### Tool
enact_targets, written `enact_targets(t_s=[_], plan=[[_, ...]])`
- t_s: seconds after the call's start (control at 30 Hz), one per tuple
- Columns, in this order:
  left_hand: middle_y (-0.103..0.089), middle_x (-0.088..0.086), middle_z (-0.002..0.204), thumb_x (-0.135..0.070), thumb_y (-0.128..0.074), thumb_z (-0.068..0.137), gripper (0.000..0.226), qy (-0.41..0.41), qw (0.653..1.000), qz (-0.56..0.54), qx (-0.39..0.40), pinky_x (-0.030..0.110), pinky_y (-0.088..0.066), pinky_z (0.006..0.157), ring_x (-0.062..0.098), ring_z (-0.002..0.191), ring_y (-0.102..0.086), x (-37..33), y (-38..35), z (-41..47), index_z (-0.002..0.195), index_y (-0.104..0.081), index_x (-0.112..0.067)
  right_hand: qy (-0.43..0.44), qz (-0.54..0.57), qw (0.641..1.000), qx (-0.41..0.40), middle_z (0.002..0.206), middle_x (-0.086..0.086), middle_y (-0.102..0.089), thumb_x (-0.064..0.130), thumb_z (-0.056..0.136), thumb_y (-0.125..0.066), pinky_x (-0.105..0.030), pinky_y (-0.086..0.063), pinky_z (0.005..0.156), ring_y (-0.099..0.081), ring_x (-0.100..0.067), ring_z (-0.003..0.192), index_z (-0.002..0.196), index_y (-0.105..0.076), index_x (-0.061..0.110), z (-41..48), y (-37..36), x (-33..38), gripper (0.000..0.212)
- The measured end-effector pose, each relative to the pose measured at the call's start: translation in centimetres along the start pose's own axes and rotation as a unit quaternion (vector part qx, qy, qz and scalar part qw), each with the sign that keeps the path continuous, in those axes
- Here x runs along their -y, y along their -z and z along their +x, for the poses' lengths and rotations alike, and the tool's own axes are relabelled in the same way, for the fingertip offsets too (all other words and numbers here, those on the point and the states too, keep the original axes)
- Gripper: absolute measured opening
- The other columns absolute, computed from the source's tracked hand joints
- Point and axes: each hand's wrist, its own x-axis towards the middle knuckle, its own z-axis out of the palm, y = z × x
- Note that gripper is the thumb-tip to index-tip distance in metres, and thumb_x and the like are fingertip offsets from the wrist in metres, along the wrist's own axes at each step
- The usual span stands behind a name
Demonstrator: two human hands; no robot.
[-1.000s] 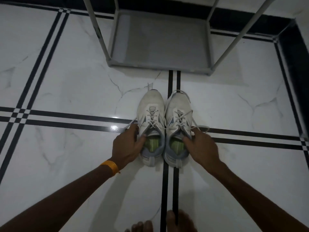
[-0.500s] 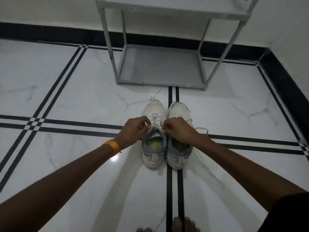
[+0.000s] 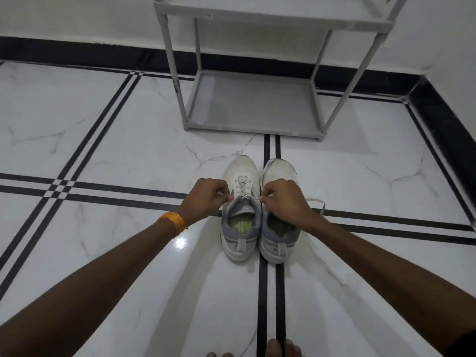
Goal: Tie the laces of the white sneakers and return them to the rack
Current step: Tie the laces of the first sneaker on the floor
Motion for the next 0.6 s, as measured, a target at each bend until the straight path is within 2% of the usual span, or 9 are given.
enact_targets(t_s=[0.07, 0.17, 0.33, 0.43, 0.5, 0.6], plan=[[-0.060, 0.002, 0.060, -0.021, -0.073, 0.085, 0.019, 0.011, 1.000, 0.000, -0.006, 0.020, -0.036, 0.055, 0.010, 0.056, -0.047, 0.2, -0.2, -0.3, 0.074, -0.068, -0.007, -0.011, -0.006, 1.000, -0.011, 0.082, -0.008, -0.075, 0.016, 0.085, -0.068, -0.029, -0.050, 0.066, -0.066, -0.024, 0.074, 0.085, -0.078, 0.011, -0.1, 0.0, -0.6, 0.011], [-0.052, -0.005, 0.055, -0.021, -0.073, 0.085, 0.020, 0.020, 1.000, 0.005, -0.009, 0.017, -0.033, 0.052, 0.007, 0.053, -0.044, 0.3, -0.2, -0.6, 0.071, -0.065, -0.008, -0.022, -0.017, 0.999, -0.020, 0.080, -0.008, -0.074, 0.019, 0.085, -0.069, -0.026, -0.043, 0.062, -0.065, -0.024, 0.072, 0.083, -0.077, 0.013, -0.3, -0.1, -0.9, 0.011], [-0.057, 0.001, 0.059, -0.020, -0.073, 0.085, 0.020, 0.019, 1.000, 0.016, -0.005, 0.019, -0.034, 0.053, 0.012, 0.056, -0.045, 0.0, -0.2, -0.7, 0.073, -0.066, -0.006, -0.038, -0.012, 0.999, -0.021, 0.081, -0.009, -0.074, 0.018, 0.086, -0.069, -0.027, -0.047, 0.063, -0.065, -0.024, 0.073, 0.081, -0.077, 0.012, -0.5, 0.1, -0.9, 0.010], [-0.048, -0.009, 0.053, -0.021, -0.073, 0.086, 0.025, 0.013, 1.000, 0.023, -0.014, 0.018, -0.032, 0.052, 0.008, 0.053, -0.043, 0.1, -0.1, -0.7, 0.067, -0.059, -0.012, -0.044, -0.007, 0.999, -0.018, 0.082, -0.008, -0.074, 0.019, 0.086, -0.069, -0.026, -0.044, 0.064, -0.065, -0.023, 0.074, 0.083, -0.077, 0.013, -0.7, 0.2, -0.7, 0.010], [-0.047, -0.010, 0.054, -0.027, -0.071, 0.087, 0.029, -0.005, 0.999, 0.046, -0.017, 0.023, -0.032, 0.054, 0.008, 0.053, -0.044, 0.1, 0.1, -0.8, 0.065, -0.056, -0.015, -0.041, -0.001, 0.999, -0.001, 0.084, -0.006, -0.075, 0.019, 0.086, -0.069, -0.026, -0.044, 0.066, -0.065, -0.022, 0.077, 0.084, -0.077, 0.012, -0.7, 0.8, -0.4, 0.011], [-0.050, -0.004, 0.061, -0.039, -0.068, 0.087, 0.036, -0.045, 0.993, 0.109, -0.002, 0.030, -0.034, 0.057, 0.016, 0.060, -0.046, -0.6, 1.2, -0.3, 0.063, -0.054, -0.016, -0.027, 0.066, 0.995, 0.070, 0.083, -0.002, -0.074, 0.021, 0.085, -0.071, -0.028, -0.049, 0.068, -0.067, -0.015, 0.080, 0.077, -0.076, 0.012, -0.5, 2.9, 0.5, 0.014]])
